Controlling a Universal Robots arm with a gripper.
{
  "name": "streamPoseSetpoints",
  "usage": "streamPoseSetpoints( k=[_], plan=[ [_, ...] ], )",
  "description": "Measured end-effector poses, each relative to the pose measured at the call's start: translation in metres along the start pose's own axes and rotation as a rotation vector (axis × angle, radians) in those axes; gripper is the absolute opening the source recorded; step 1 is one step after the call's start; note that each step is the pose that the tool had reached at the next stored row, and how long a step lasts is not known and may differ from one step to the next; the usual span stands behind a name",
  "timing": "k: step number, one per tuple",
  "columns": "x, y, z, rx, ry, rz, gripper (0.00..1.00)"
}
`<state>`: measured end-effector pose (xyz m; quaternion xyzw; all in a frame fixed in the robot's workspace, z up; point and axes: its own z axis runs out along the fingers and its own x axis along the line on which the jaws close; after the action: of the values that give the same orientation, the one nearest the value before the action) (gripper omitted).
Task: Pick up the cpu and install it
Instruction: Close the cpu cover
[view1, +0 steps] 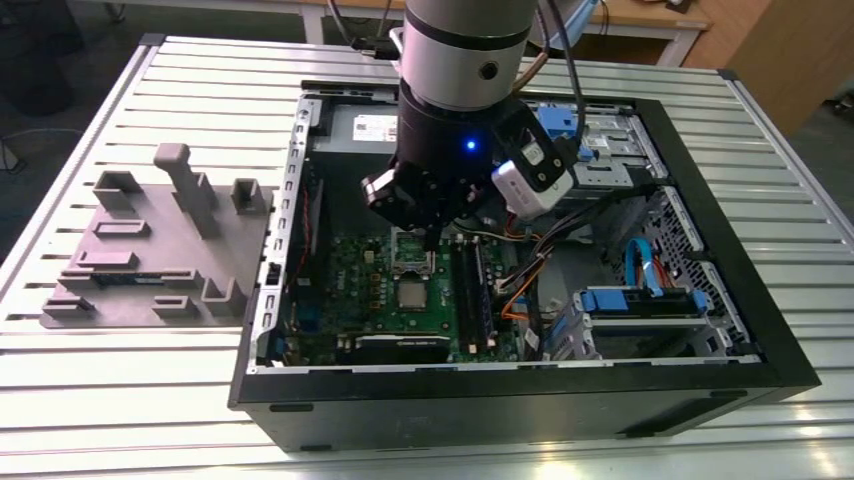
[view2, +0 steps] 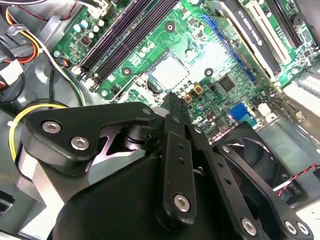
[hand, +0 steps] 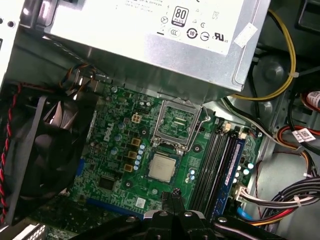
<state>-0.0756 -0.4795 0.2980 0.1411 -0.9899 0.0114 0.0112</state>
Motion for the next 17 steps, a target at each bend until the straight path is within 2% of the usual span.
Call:
streamPoseSetpoints(
  k=[17],
  plan=[
    [0.0,0.0,0.0,0.0004,-0.0004,-0.017,0.1]
  ],
)
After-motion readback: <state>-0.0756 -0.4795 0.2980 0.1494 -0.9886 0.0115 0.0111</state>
